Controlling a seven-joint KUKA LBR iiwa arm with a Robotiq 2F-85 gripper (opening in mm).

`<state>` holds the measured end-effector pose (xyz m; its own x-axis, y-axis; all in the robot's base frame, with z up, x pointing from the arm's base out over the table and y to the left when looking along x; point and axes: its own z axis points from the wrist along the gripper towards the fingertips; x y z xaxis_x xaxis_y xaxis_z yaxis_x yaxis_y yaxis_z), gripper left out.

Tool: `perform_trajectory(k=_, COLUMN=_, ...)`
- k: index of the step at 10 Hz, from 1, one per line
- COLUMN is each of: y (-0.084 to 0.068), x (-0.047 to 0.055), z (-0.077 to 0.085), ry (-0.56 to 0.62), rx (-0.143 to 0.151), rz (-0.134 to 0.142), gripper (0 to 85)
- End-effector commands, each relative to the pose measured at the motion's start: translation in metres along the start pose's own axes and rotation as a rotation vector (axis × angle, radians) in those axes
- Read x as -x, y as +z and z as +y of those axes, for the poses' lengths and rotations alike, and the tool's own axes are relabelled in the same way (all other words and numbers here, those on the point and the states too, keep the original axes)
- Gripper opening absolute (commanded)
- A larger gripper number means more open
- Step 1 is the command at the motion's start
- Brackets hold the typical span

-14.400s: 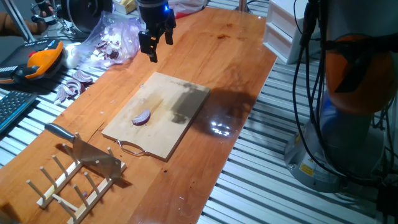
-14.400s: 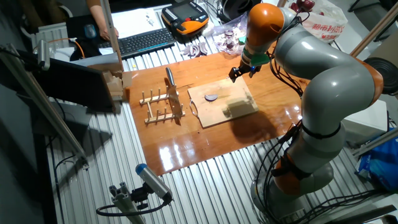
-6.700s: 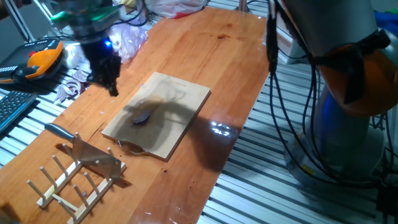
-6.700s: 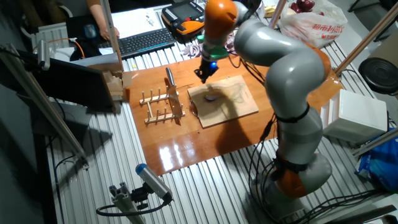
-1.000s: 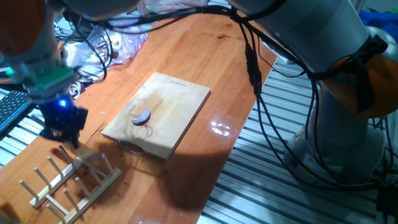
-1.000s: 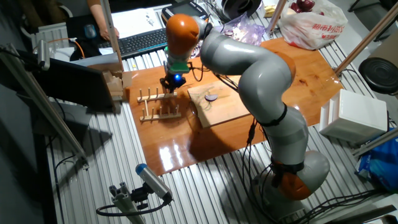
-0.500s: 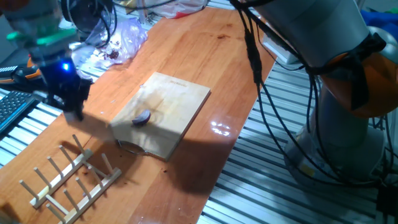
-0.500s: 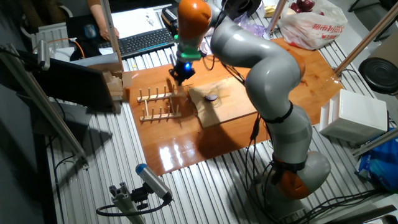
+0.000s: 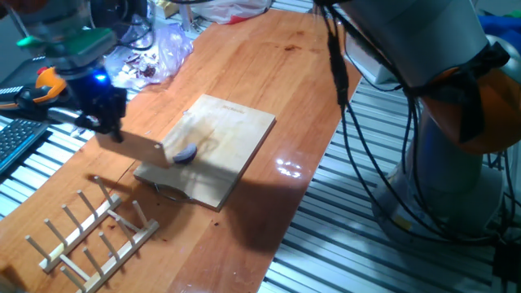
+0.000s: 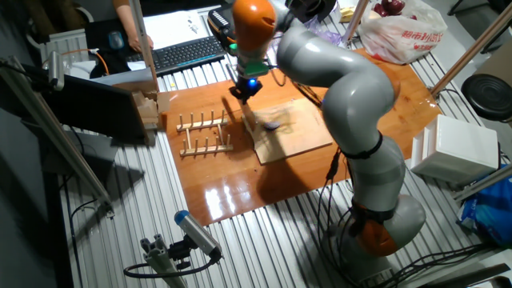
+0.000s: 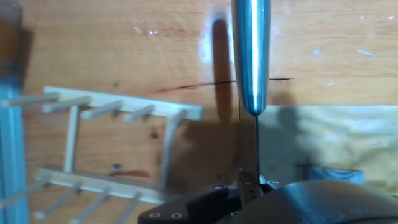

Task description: Chop the onions

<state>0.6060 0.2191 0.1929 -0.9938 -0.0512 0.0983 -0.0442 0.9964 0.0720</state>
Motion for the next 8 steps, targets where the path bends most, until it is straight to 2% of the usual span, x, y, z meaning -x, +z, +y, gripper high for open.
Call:
perform_trajectory(k=1, y=-0.001, x=-0.003, z=-0.03, ry=-0.007, rx=-0.013, rz=-0.002, gripper=0.0)
perform_trajectory(k=2, y=-0.003, x=-0.005, z=-0.04, ry=-0.013, rx=-0.017, rz=-0.001, gripper=0.0)
perform_trajectory(k=3, y=-0.003, x=-0.008, z=-0.048, ry=-0.017, rx=-0.034, rz=-0.008, gripper=0.0)
perform_trajectory(k=4, y=0.0, x=-0.011, z=-0.056, ry=-0.028, rx=-0.043, rz=-0.027, gripper=0.0)
perform_trajectory(k=6, y=0.01, x=-0.018, z=-0.071, ry=-0.03, rx=-0.019, rz=-0.026, gripper=0.0)
perform_trajectory(k=8, y=0.016, x=-0.02, z=-0.075, ry=-0.05, rx=-0.004, rz=-0.007, gripper=0.0)
